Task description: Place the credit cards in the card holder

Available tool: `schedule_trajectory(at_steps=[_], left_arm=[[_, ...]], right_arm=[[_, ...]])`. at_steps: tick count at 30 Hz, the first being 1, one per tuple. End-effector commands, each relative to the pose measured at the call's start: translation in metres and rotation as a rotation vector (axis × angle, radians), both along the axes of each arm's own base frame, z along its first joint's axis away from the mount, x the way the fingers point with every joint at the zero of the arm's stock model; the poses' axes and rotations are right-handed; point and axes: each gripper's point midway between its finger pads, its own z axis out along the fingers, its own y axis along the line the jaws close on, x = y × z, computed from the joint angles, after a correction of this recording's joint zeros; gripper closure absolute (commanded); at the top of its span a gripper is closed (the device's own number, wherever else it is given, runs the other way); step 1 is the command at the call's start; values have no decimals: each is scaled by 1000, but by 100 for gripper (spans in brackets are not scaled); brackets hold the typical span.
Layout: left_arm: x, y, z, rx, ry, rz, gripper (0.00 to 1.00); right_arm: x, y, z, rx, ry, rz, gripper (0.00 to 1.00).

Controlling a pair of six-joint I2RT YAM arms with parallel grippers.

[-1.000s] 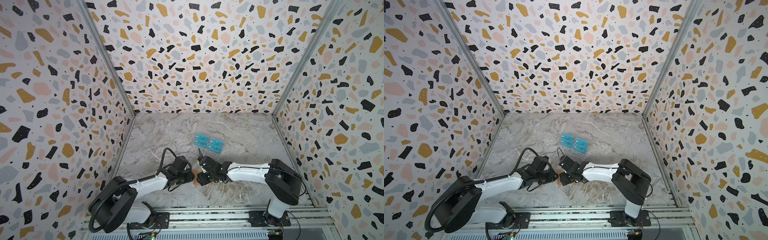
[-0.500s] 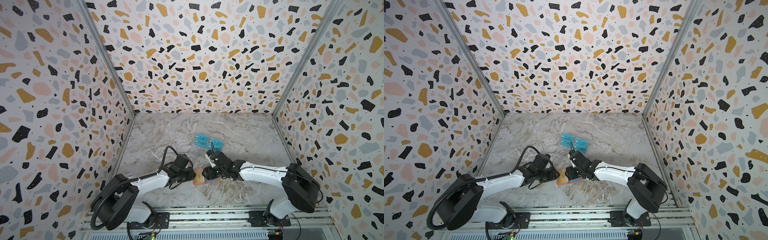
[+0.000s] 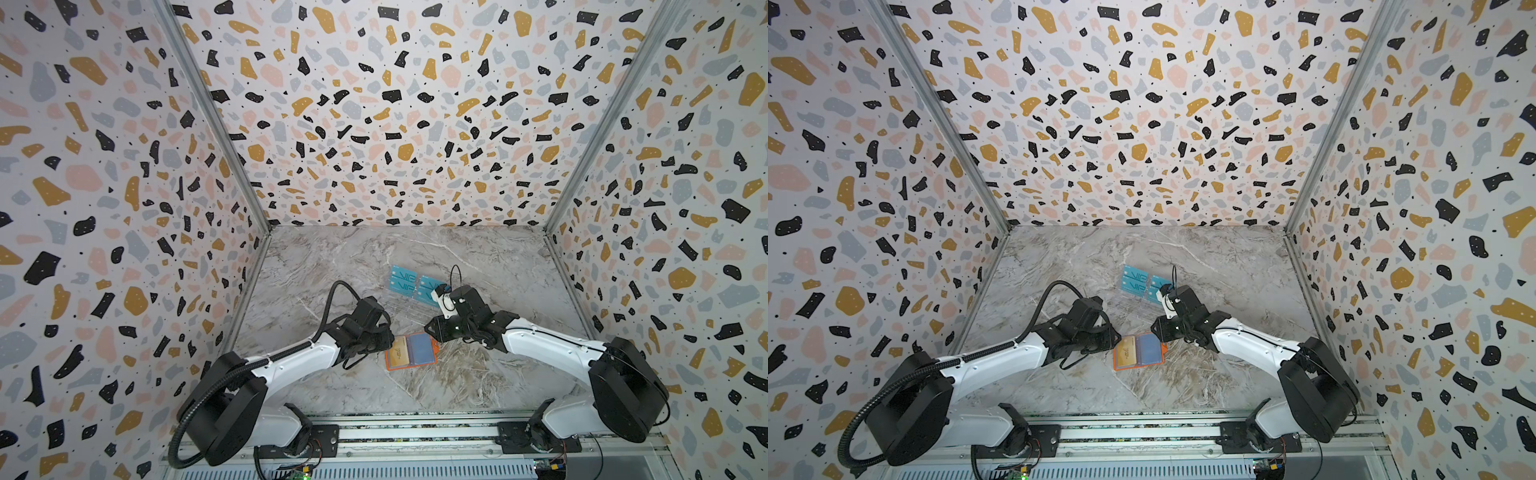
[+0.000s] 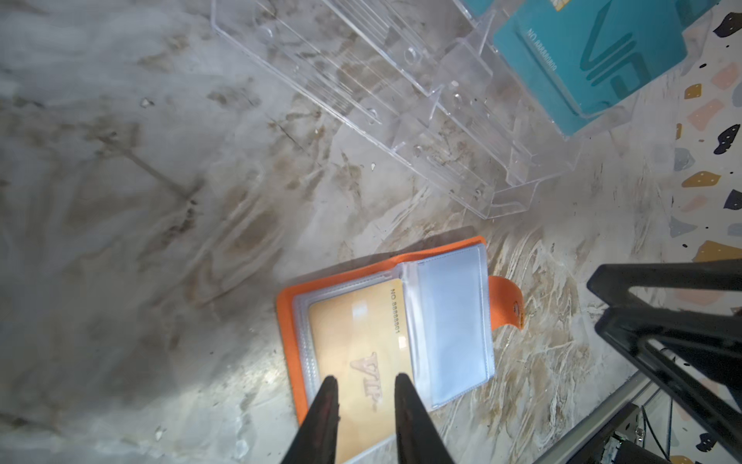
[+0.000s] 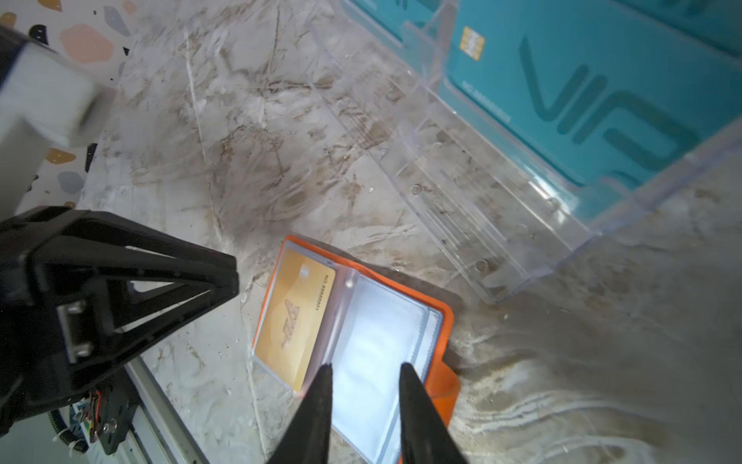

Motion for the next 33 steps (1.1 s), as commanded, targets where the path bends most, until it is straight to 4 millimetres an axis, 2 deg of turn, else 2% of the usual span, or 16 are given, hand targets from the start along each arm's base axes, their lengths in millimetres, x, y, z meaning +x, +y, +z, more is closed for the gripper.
schedule_trajectory(at_steps=[1,3,6,12,20,33], left_arm=[[14,-26,21,-90,-53,36,73],[11,-38,18,-109,-43,36,73],[7,-53,10,-120,-20,21,72],[5,-66,-7,-155,33,36,72],[5,-69,-18,-151,53,34,71],[5,-66,-35,-111,72,31,70]], right_arm=[[-4,10,17,73,-33,52,74],[-10,18,11,96,-2,83,78],[-18,25,-9,82,37,103,79],[-30,26,-38,53,98,119,79],[-30,4,-65,-58,122,65,78],[-33,-10,-88,-138,158,33,78]])
